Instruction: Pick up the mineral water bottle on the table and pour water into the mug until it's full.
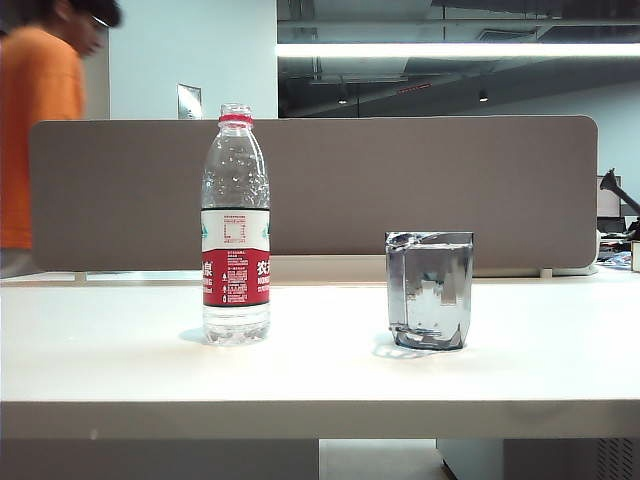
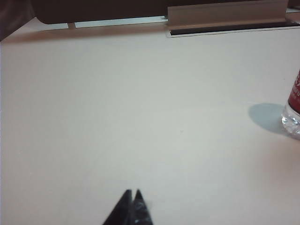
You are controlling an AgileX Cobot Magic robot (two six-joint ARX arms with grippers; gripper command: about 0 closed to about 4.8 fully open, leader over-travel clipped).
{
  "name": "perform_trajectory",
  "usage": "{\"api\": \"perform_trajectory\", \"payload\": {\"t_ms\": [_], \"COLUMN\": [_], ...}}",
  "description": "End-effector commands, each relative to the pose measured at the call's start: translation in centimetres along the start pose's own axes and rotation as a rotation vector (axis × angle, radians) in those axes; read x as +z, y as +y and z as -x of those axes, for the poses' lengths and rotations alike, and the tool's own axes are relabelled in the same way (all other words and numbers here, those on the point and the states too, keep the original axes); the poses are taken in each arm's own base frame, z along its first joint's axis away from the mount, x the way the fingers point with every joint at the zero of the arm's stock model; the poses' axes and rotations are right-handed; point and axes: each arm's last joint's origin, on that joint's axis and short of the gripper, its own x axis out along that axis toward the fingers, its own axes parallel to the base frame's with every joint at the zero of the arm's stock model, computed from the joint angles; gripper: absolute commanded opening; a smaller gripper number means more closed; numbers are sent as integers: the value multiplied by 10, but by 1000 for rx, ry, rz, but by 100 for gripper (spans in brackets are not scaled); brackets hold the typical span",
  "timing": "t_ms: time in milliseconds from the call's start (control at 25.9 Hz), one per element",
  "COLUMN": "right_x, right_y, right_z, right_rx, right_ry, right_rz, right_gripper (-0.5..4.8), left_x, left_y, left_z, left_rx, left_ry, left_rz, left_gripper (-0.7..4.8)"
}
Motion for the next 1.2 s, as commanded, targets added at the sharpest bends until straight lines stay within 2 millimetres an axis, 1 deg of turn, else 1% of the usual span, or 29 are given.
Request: {"api": "perform_trajectory", "payload": {"t_ms": [39, 309, 541, 618, 773, 811, 888, 927, 1004, 1120, 1197], "right_x": [3, 2, -3, -2, 1, 0, -8, -18, -34, -50, -57], "right_y": [0, 0, 0, 0, -2, -2, -3, -2, -3, -4, -6], "right_z": [1, 4, 21, 21, 5, 0, -17, -28, -40, -52, -55], "right_rx": [-3, -6, -26, -33, -119, -131, -174, -191, -206, -229, -255], "right_ry": [-19, -36, -169, -177, -327, -359, -431, -431, -377, -315, -285], "right_rz": [-4, -4, -3, -3, 32, 47, 68, 67, 66, 38, 34], "right_gripper": [-5, -5, -5, -5, -5, -5, -5, -5, -5, -5, -5], "left_x": [0, 0, 0, 0, 0, 0, 0, 0, 0, 0, 0], "left_y": [0, 0, 0, 0, 0, 0, 0, 0, 0, 0, 0], "left_z": [0, 0, 0, 0, 0, 0, 0, 0, 0, 0, 0], "left_rx": [-5, -5, -5, -5, -7, -7, -6, -6, -5, -6, -6], "left_ry": [1, 1, 1, 1, 1, 1, 1, 1, 1, 1, 1], "left_rz": [-3, -3, -3, -3, -3, -3, -3, -3, -3, -3, -3], "left_gripper": [-5, -5, -5, -5, -5, -5, -5, -5, -5, -5, -5]}}
